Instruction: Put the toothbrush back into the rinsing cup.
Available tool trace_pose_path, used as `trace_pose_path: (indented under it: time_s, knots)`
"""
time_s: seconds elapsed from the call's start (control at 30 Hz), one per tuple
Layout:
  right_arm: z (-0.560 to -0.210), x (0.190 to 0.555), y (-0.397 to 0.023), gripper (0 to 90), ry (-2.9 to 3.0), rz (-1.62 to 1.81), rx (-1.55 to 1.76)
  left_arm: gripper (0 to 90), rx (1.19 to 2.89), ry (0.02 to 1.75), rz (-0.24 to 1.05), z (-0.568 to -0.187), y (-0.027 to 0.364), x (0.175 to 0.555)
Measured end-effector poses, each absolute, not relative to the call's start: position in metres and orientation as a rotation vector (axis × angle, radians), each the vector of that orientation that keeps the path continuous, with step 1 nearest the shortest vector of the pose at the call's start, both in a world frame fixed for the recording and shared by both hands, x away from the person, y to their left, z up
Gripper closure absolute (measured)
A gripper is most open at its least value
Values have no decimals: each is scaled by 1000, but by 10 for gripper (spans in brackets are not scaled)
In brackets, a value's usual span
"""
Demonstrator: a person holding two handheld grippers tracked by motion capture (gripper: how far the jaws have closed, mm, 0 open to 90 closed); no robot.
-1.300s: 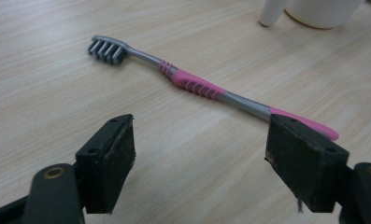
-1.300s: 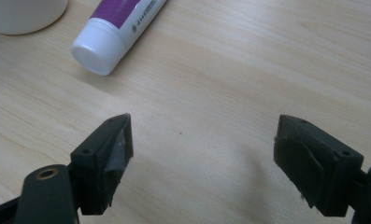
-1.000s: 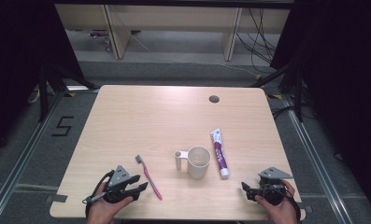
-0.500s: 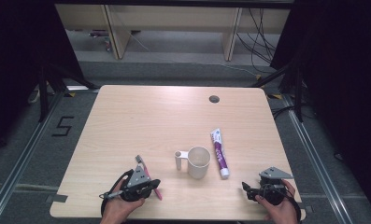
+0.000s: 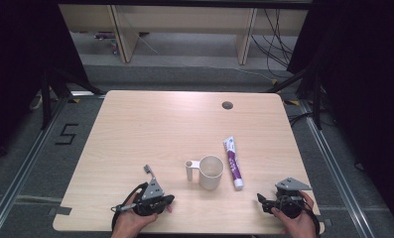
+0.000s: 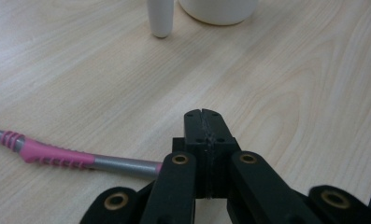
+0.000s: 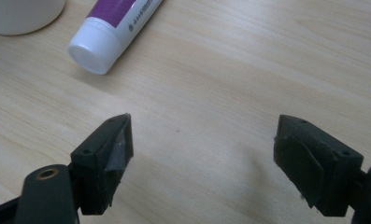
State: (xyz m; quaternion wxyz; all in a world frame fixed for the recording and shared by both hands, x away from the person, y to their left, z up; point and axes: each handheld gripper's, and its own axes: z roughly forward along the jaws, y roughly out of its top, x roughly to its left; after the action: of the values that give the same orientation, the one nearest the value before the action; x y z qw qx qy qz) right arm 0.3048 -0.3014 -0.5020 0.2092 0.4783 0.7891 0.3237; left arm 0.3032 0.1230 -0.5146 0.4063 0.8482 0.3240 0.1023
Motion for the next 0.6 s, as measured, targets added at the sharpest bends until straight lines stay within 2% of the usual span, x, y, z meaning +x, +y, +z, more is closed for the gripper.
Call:
trace_pose_path:
  time_s: [0.6]
  knots:
    - [-500, 303, -301, 209, 2189, 880, 1357, 895, 2207, 829, 271, -512, 146, 299]
